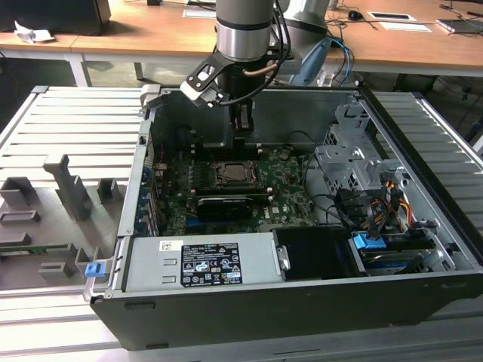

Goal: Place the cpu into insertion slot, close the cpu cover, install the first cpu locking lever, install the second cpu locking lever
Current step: 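Install the first cpu locking lever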

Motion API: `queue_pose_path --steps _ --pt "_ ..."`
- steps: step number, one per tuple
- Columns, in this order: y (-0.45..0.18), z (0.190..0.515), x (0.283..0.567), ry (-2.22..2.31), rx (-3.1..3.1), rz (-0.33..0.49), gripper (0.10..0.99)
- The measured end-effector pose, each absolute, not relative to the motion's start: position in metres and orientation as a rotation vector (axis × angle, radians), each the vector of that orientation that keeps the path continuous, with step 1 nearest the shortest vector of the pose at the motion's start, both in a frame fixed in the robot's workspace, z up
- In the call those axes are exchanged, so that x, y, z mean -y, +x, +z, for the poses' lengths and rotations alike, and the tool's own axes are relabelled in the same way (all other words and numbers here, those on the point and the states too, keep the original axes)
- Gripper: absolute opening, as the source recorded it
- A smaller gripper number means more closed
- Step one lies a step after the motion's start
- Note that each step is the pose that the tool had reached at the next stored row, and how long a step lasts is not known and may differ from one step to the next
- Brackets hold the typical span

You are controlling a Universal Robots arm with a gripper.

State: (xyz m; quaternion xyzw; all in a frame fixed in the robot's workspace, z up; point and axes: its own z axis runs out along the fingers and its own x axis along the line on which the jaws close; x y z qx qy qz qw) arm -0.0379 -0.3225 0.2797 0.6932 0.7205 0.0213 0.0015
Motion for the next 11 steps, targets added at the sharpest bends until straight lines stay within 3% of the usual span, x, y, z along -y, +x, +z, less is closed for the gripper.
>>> queue_pose_path --steps 11 --pt "-0.0378 0.2853 0.3225 2.175 -2.26 0.065 0.106"
